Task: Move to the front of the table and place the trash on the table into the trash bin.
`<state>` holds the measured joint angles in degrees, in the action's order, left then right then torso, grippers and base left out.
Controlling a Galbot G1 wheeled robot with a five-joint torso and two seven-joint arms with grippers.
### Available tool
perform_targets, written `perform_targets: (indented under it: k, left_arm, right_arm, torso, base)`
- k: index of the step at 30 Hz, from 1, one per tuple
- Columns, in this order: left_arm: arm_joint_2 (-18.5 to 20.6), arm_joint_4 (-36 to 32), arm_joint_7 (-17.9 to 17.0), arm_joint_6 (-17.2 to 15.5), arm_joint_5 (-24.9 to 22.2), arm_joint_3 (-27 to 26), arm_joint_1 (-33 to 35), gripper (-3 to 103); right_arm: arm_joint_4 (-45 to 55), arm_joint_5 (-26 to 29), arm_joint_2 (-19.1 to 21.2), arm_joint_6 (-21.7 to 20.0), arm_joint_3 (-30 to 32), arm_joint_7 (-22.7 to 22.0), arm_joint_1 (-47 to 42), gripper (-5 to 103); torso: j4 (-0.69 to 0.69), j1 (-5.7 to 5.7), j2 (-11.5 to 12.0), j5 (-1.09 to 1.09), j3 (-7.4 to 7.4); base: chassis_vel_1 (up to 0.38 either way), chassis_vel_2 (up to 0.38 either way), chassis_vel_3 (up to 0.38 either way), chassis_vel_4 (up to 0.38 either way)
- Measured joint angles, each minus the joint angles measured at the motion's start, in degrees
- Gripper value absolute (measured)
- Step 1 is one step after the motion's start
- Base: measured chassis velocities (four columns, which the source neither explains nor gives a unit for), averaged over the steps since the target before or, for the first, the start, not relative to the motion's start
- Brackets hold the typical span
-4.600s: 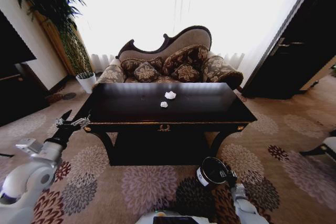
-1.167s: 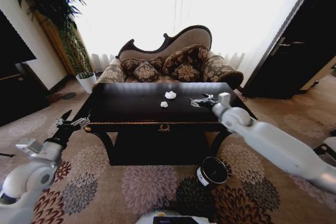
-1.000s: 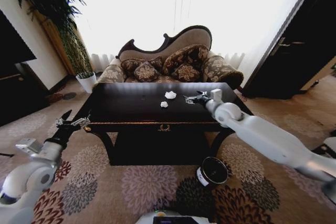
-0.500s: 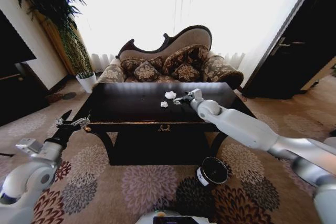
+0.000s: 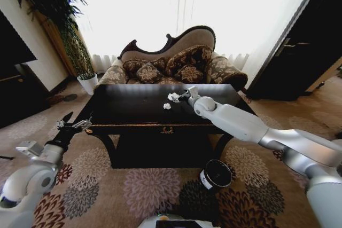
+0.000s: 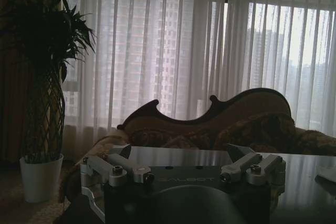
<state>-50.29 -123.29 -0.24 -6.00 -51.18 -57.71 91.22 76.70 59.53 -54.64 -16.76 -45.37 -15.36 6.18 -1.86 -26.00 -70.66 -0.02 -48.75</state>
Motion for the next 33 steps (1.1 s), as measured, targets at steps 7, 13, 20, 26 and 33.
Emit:
perform_targets:
  k: [7,13,20,26,33]
  left_arm:
    - [0.0,0.0,0.0,0.0,0.0,0.0,0.0,100]
    - [0.0,0.0,0.0,0.0,0.0,0.0,0.0,100]
    - [0.0,0.0,0.0,0.0,0.0,0.0,0.0,100]
    - [0.0,0.0,0.0,0.0,0.0,0.0,0.0,100]
    - [0.0,0.0,0.0,0.0,0.0,0.0,0.0,100]
  right_arm:
    - [-0.89,-0.08,-2.0,0.2,0.86,-0.09,-2.18,100]
    - [-1.16,0.87,-2.7,0.21,2.07,-0.23,-4.03,100]
    - [-3.48,2.26,-4.02,0.21,2.9,-0.18,-3.86,100]
    - [-5.13,2.16,-5.37,0.26,2.91,0.09,-3.77,100]
    - [-7.69,0.59,-6.61,1.08,2.34,1.59,-3.56,100]
  torso:
    - [0.0,0.0,0.0,0.0,0.0]
    - [0.0,0.0,0.0,0.01,0.0]
    - [0.0,0.0,0.0,0.0,0.0]
    - [0.0,0.0,0.0,0.0,0.0]
    - [0.0,0.0,0.0,0.0,0.0]
  base:
    - [0.0,0.0,0.0,0.0]
    - [0.0,0.0,0.0,0.0]
    - [0.0,0.0,0.0,0.0]
    - [0.0,0.0,0.0,0.0]
    - [0.0,0.0,0.0,0.0]
